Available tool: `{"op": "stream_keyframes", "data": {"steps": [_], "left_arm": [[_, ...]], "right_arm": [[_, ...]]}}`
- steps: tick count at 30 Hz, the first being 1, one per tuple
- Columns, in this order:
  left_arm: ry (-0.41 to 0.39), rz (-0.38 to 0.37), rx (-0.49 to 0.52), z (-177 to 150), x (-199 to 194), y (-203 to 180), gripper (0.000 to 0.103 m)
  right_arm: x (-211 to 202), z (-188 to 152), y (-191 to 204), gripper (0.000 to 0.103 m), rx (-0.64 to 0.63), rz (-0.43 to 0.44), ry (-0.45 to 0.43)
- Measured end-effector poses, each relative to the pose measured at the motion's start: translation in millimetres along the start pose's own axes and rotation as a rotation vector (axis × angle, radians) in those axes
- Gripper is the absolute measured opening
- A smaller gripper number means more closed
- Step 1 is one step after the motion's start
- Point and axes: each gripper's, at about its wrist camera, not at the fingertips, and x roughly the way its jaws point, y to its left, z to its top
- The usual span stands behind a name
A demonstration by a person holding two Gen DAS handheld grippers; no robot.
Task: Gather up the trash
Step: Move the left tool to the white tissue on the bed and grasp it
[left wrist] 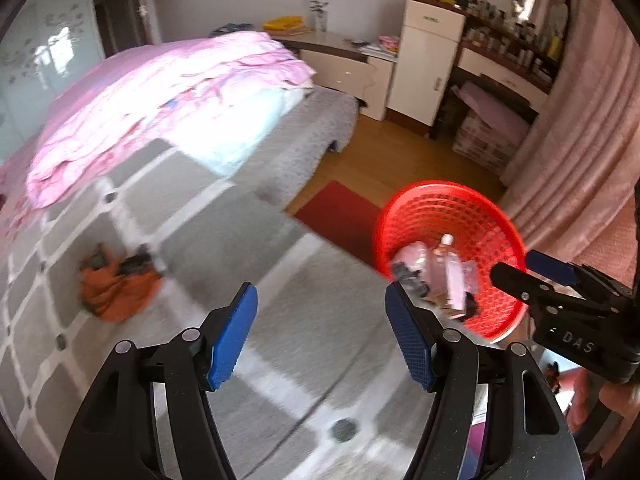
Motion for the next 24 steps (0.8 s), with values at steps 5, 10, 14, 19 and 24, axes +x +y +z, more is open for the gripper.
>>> {"op": "stream_keyframes", "data": {"steps": [5,10,14,19,24], "left_arm": [[-0.021,0.09,-0.057,-12.6,-17.2,31.7,0.064],[-0.02,0.155,-0.136,-30.3,-34.9,68.2,0.064],[-0.011,0.188,-0.201,-44.2,-45.7,94.6,0.064],[-0.005,0.231,-0.255,-55.9,-54.4,117.3,0.064],[-0.009,0.278,-0.27,-65.0,-66.2,129.2,0.064]], "right_arm": [[8.5,-4.5,33.2,0.064,-0.068,0.052,0.028],[16.6,-8.8,69.1,0.064,-0.13,0.101,0.048],[20.1,-11.6,93.1,0.064,-0.173,0.133,0.058],[23.9,-14.1,122.9,0.064,-0.228,0.168,0.07],[26.2,-20.7,146.2,0.064,-0.287,0.192,0.081]]}}
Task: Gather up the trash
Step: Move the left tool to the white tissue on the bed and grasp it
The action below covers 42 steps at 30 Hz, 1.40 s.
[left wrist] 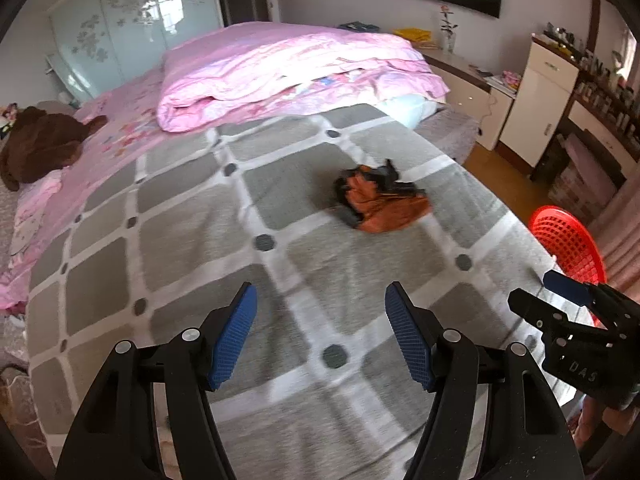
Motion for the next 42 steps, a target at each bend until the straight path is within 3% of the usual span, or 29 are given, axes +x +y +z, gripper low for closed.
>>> {"op": "stream_keyframes", "data": {"steps": [21,29,35,42], "left_arm": [[0.046,0.124,-0.138,-33.5,-23.4,58.6,0.067],[0.076,0.144,-0.244,-61.0,-46.3,103.4,0.067],[0.123,0.101,-0.269,-87.0,-52.1,113.5,0.067],[0.139,0.064,-0.262,-95.8,-41.0,111.5,0.066]], "right_arm": [[7.6,-1.8,26.9,0.068,-0.092,0.048,0.029],[3.2,-8.5,26.4,0.07,-0.102,0.062,0.023],[0.5,-10.6,24.3,0.07,-0.094,0.072,0.025],[-0.5,-10.8,22.5,0.07,-0.084,0.07,0.031]]}}
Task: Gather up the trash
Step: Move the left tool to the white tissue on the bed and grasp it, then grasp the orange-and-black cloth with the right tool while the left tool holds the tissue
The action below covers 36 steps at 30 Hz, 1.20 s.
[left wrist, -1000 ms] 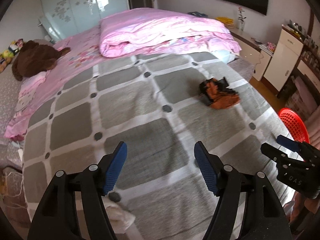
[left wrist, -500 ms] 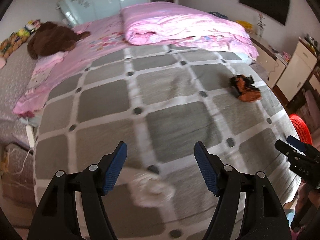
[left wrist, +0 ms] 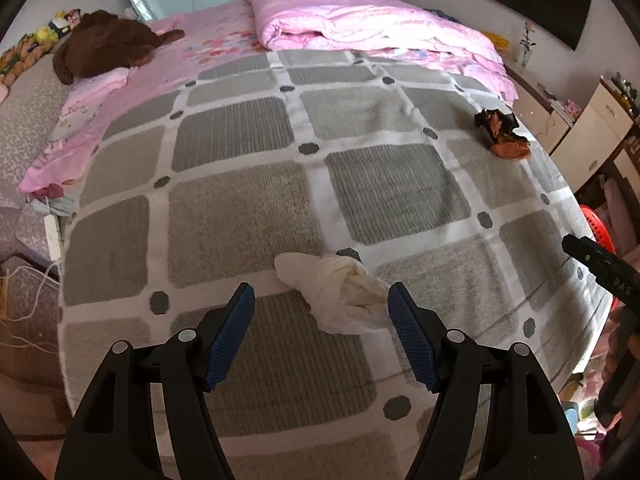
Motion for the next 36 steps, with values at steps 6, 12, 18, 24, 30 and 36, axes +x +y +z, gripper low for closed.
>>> {"op": "stream_keyframes", "data": {"steps": [6,12,18,24,30,36], "left_arm": [[-0.011,-0.066,-0.002,3.5,5.5,-1.9,0.039],[-0.037,-0.063,0.017,12.2,7.8,-8.1,0.025],[-0.046,-0.097,0.009,24.9,11.8,-7.6,0.018],[-0.049,-0.12,0.017,26.9,13.8,-6.8,0.017],[-0.065,-0.152,0.006,32.8,11.8,-4.8,0.017],[-0.081,-0.186,0.024,41.1,13.0,-14.4,0.017]], "right_arm": [[1.1,2.4,-0.5,0.07,0.0,-0.02,0.007],[4.7,11.5,2.8,0.07,-0.008,-0.032,0.008],[9.3,28.8,11.3,0.07,-0.033,-0.036,-0.005],[17.0,53.5,25.6,0.07,-0.088,-0.036,-0.022],[37.0,80.9,46.2,0.072,-0.149,-0.022,-0.016],[54.5,97.5,70.1,0.077,-0.225,-0.014,-0.019]]}}
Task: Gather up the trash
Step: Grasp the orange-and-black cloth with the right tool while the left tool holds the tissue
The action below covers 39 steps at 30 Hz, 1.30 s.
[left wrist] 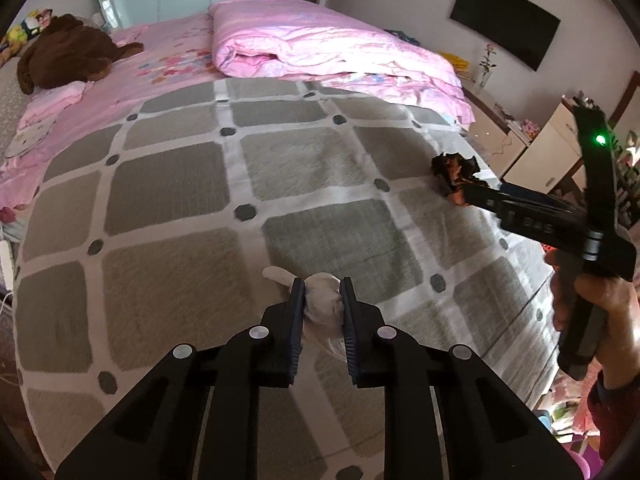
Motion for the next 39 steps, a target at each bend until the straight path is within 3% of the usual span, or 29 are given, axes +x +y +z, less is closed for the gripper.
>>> {"op": "stream_keyframes", "data": {"steps": [9,13,22,26,29,39], "left_arm": [[0.031,0.009,0.019,-7.0,9.3,-3.3,0.017],[0.039,0.01,0.008,-12.0,6.5,3.1,0.017],[0.055,0.005,-0.046,-19.9,2.9,16.4,0.017],[0.058,0.013,-0.075,-23.0,1.6,20.6,0.022],[0.059,0.027,-0.087,-25.1,-0.1,22.7,0.03],[0.076,-0.014,-0.106,-30.0,0.4,19.2,0.034]], "right_arm": [[24.0,11.5,13.4,0.077,-0.068,-0.044,0.01],[27.6,12.2,14.0,0.062,-0.067,-0.029,0.027],[10.8,4.3,13.9,0.037,-0.045,-0.003,0.009],[2.0,-3.3,15.1,0.026,-0.039,0.023,0.012],[-4.9,-11.9,16.8,0.022,-0.032,0.041,0.016],[-27.9,-30.8,11.3,0.019,0.021,0.085,0.02]]}}
